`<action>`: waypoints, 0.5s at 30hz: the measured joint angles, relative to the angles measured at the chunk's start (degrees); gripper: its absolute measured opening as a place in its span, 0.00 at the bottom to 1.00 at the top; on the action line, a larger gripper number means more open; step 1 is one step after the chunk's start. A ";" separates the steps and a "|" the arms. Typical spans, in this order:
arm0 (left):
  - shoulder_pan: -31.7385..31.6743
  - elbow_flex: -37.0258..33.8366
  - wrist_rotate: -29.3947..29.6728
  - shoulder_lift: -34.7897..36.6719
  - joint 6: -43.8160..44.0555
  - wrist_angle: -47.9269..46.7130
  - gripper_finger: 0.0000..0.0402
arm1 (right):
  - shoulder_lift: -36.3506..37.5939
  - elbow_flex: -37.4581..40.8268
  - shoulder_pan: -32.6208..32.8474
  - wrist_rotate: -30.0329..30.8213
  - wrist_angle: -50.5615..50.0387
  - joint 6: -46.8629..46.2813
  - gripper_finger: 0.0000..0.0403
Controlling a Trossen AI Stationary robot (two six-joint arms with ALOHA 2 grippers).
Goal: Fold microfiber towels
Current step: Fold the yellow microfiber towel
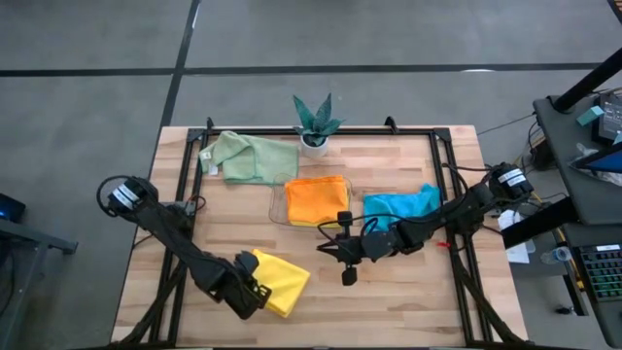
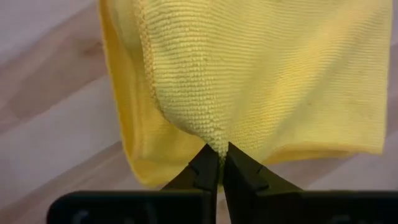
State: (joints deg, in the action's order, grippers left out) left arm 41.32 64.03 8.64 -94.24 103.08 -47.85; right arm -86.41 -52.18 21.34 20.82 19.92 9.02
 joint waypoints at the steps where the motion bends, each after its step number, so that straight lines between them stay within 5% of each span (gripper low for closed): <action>1: 0.01 0.13 0.01 0.01 0.00 -0.83 0.00 | 0.00 0.00 0.00 0.00 -0.02 -0.03 0.02; 8: 0.00 0.17 -6.93 0.16 0.02 -1.08 0.00 | -2.40 0.01 -0.11 -13.27 1.41 -4.50 0.02; 15: 0.37 -0.72 -12.73 0.35 0.32 -0.68 0.00 | -9.22 -2.83 -0.46 -13.29 2.89 -3.85 0.02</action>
State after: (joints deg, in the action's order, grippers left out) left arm 41.69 63.31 -4.09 -93.88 103.39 -48.52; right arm -95.63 -55.00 20.88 7.53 22.81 5.17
